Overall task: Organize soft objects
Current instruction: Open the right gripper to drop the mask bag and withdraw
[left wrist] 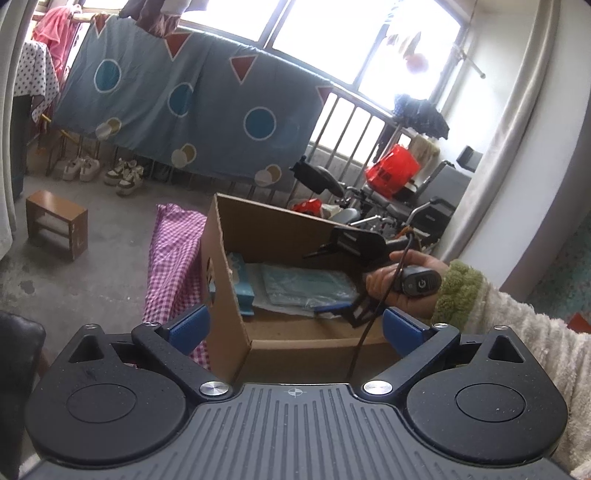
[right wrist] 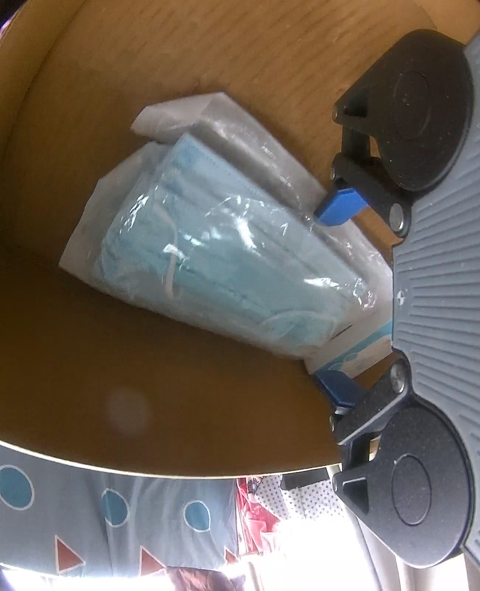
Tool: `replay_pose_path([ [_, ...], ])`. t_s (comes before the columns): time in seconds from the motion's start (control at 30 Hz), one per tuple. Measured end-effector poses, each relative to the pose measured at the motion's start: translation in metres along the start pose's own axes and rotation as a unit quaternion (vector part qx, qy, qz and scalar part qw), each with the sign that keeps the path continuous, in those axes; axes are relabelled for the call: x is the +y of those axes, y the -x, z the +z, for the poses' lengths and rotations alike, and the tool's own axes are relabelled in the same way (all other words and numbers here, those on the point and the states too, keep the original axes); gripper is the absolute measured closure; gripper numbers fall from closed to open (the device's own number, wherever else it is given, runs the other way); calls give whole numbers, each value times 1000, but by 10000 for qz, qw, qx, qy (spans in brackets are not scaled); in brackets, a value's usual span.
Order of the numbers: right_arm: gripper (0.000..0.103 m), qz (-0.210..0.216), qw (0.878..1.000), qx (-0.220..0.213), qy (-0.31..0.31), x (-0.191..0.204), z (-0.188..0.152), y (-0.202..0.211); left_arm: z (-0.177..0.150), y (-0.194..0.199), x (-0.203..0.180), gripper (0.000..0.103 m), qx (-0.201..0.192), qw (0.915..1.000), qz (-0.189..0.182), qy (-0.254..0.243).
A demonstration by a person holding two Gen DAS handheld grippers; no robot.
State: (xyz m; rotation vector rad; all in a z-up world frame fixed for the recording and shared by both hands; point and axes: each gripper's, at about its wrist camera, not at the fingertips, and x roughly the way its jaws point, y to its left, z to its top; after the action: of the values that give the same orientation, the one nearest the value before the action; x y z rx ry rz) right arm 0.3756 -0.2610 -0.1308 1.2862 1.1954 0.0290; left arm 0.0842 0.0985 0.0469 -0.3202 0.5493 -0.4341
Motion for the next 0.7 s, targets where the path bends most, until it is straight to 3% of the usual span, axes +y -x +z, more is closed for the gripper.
replay_pose_path([
  [0.2,14,60,9999,158,30,-3,-7,11,-1,4,-1,2,-39,10000,54,69],
  [0.37,14,582,9961,441,498,-5,-32,57,-4,12,-5,2,-155,9998,76,-31],
  [0.57,10,1610,9742,578,1474,-16,-76,153,-9,20,-19,2,-376,9990,98,-227],
  [0.7,2,2140,9521,278,2165,-38,-108,220,-13,21,-31,1,-443,9982,204,-339],
])
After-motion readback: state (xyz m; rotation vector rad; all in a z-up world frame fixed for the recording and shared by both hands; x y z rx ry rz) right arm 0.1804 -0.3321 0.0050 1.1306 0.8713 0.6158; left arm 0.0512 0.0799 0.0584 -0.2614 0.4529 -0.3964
